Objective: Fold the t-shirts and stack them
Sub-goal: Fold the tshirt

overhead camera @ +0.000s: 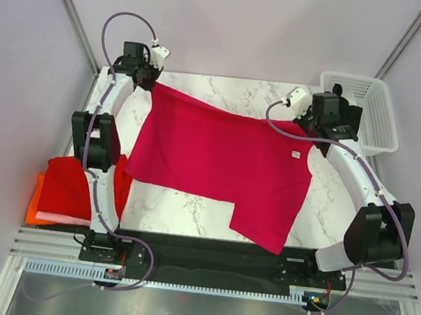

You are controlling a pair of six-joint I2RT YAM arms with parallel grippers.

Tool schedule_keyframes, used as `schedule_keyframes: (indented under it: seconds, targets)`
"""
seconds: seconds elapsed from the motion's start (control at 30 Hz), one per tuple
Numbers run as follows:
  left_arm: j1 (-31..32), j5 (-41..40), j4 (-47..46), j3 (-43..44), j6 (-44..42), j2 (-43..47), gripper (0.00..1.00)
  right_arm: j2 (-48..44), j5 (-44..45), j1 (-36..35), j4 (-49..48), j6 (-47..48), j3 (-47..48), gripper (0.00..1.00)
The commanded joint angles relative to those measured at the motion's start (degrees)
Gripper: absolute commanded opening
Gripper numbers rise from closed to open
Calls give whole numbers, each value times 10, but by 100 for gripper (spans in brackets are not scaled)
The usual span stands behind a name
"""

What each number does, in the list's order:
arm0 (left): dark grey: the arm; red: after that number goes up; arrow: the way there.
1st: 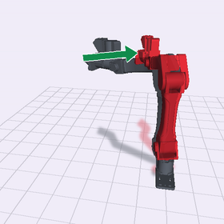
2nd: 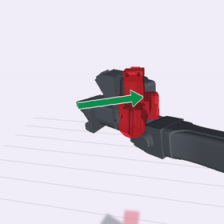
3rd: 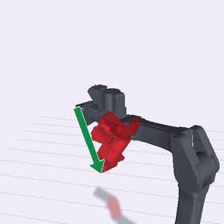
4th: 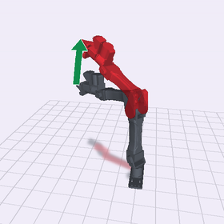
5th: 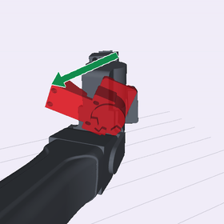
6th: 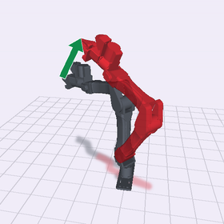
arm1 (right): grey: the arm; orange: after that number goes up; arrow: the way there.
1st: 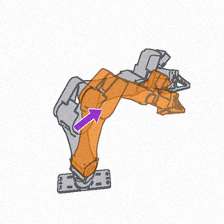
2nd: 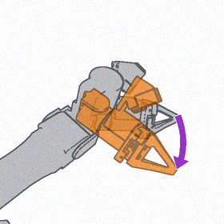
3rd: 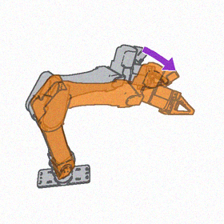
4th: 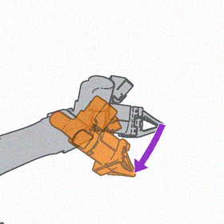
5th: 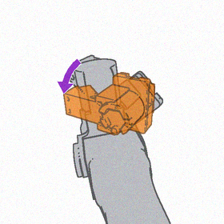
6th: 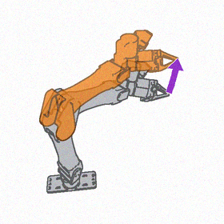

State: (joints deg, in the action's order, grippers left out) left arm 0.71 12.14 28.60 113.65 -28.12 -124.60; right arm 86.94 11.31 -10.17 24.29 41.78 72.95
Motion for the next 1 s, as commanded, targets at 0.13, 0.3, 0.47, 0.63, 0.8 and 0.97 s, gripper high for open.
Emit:
schedule_keyframes:
  seconds: [0.13,0.3,0.47,0.63,0.8,0.97]
  targets:
    - [-6,-4,0,-83,-20,58,2,-63,-25,-17,48,-46,-71,0]
    - [-31,-5,-2,-140,3,82,5,-85,-69,-29,99,-70,-111,13]
    - [-35,-8,-4,-158,8,120,42,-123,-90,-34,133,-74,-136,32]
    - [-33,17,-2,-130,17,115,45,-86,-88,-29,98,-70,-102,38]
    - [-20,16,23,-90,22,60,44,56,-176,-23,108,-65,-31,38]
    - [-18,26,32,-79,36,40,38,189,-200,-16,112,-74,75,38]
